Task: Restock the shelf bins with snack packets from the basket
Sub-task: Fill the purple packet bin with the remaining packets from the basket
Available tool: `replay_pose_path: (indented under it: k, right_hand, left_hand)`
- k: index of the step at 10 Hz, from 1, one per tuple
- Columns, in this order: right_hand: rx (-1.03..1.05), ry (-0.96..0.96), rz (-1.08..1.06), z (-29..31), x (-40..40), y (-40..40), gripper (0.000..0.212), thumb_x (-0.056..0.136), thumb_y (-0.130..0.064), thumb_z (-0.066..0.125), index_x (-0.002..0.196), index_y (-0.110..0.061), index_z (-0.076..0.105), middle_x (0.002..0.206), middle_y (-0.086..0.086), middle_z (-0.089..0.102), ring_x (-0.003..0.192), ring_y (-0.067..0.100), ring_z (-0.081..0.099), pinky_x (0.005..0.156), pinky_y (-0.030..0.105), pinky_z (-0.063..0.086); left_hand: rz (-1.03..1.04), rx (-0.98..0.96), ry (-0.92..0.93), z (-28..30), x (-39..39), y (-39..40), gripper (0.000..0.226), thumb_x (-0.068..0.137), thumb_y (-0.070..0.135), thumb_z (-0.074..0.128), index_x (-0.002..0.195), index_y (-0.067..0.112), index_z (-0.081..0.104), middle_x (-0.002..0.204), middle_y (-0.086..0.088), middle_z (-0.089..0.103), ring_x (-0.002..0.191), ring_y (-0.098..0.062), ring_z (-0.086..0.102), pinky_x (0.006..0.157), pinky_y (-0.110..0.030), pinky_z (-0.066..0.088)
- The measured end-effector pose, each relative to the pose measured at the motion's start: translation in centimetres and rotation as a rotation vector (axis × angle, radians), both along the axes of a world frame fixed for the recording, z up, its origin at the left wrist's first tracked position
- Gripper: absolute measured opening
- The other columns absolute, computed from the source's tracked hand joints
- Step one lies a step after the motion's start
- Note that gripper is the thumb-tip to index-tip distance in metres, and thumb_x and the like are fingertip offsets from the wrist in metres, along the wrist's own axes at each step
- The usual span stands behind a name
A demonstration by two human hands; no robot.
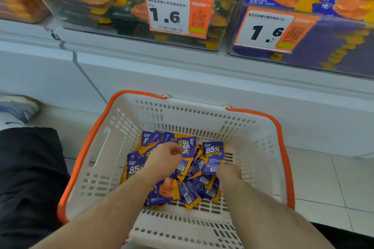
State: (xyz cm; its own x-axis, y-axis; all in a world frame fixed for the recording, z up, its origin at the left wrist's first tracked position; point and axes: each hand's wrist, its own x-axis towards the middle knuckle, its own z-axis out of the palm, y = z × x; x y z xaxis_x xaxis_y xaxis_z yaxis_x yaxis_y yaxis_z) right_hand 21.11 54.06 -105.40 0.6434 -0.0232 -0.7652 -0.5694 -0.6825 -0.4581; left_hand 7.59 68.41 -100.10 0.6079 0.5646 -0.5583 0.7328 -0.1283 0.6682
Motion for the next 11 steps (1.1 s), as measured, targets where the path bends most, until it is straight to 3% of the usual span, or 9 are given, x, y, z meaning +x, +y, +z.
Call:
replay_pose_path:
  k: [1,2,4,5,6,7,8,9,11]
  right_hand:
    - [-0.082,-0.110,0.173,1.9,-0.2,0.4,0.027,0.094,-0.011,0.051,0.068,-0.018,0.047,0.070,0.000,0.049,0.063,0.017,0.047,0.063,0.027,0.043]
    - [-0.115,-0.227,0.292,2.9,-0.2,0.6,0.034,0.088,-0.001,0.050,0.058,-0.013,0.037,0.057,0.004,0.038,0.052,0.018,0.033,0.046,0.025,0.025]
    - [-0.168,-0.487,0.833,7.8,-1.7,2.0,0.028,0.076,-0.005,0.051,0.054,-0.013,0.035,0.052,0.004,0.032,0.047,0.018,0.030,0.045,0.031,0.020]
    - [-0.257,-0.652,1.176,10.7,-3.8,3.0,0.018,0.084,-0.008,0.053,0.067,-0.011,0.050,0.064,0.007,0.047,0.055,0.021,0.044,0.048,0.031,0.029]
    - [-0.177,-0.784,1.452,12.4,-5.8,3.3,0.021,0.089,-0.009,0.052,0.105,-0.007,0.065,0.107,0.011,0.059,0.095,0.031,0.058,0.068,0.031,0.035]
    - [-0.033,-0.813,1.614,14.4,-6.8,2.9,0.026,0.089,-0.010,0.051,0.109,-0.006,0.067,0.117,0.010,0.056,0.107,0.030,0.053,0.078,0.033,0.040]
    - [0.085,-0.811,1.457,16.1,-6.0,2.3,0.023,0.085,-0.029,0.057,0.104,-0.019,0.067,0.114,-0.001,0.046,0.104,0.019,0.051,0.088,0.031,0.044]
    - [0.206,-0.932,1.018,18.9,-4.2,2.4,0.010,0.084,-0.028,0.068,0.092,-0.031,0.063,0.111,-0.009,0.044,0.104,0.008,0.051,0.093,0.018,0.039]
    - [0.563,-0.700,0.507,23.1,-2.8,3.4,0.027,0.089,-0.026,0.071,0.097,-0.046,0.056,0.111,-0.010,0.061,0.084,0.012,0.069,0.068,0.030,0.059]
  left_hand:
    - [0.057,-0.052,-0.017,0.3,-0.3,-0.5,0.021,0.096,0.017,0.055,0.113,0.021,0.065,0.117,0.009,0.062,0.099,-0.009,0.059,0.078,-0.024,0.046]
    - [0.161,-0.164,-0.044,1.1,0.0,-1.4,0.016,0.094,0.015,0.055,0.105,0.018,0.066,0.091,0.013,0.056,0.086,-0.015,0.060,0.072,-0.030,0.048]
    - [0.380,-0.498,-0.125,3.1,0.7,-2.7,0.014,0.098,0.017,0.053,0.109,0.014,0.060,0.098,-0.011,0.063,0.081,-0.024,0.055,0.066,-0.034,0.043]
    - [0.497,-0.692,-0.153,4.4,0.6,-3.0,0.025,0.098,0.036,0.054,0.109,0.013,0.056,0.101,-0.007,0.057,0.097,-0.028,0.062,0.073,-0.040,0.053]
    - [0.552,-0.787,-0.214,4.8,0.4,-3.1,0.027,0.096,0.032,0.056,0.102,0.007,0.064,0.094,-0.013,0.063,0.080,-0.030,0.063,0.068,-0.040,0.057]
    - [0.629,-0.689,-0.334,5.3,-0.3,-2.6,0.014,0.088,-0.004,0.050,0.074,0.000,0.054,0.062,-0.016,0.050,0.056,-0.024,0.045,0.049,-0.029,0.040]
    - [0.622,-0.586,-0.481,6.1,-1.3,-1.7,0.020,0.088,-0.006,0.053,0.078,0.008,0.060,0.069,-0.023,0.062,0.066,-0.031,0.058,0.058,-0.037,0.049]
    - [0.517,-0.559,-0.627,8.3,-1.8,-1.0,0.019,0.094,0.005,0.059,0.093,0.017,0.074,0.095,-0.015,0.074,0.085,-0.035,0.066,0.078,-0.049,0.052]
    - [0.361,-0.493,-0.850,14.2,0.1,0.1,0.021,0.094,0.002,0.057,0.111,0.009,0.069,0.104,-0.015,0.074,0.096,-0.037,0.070,0.087,-0.052,0.055]
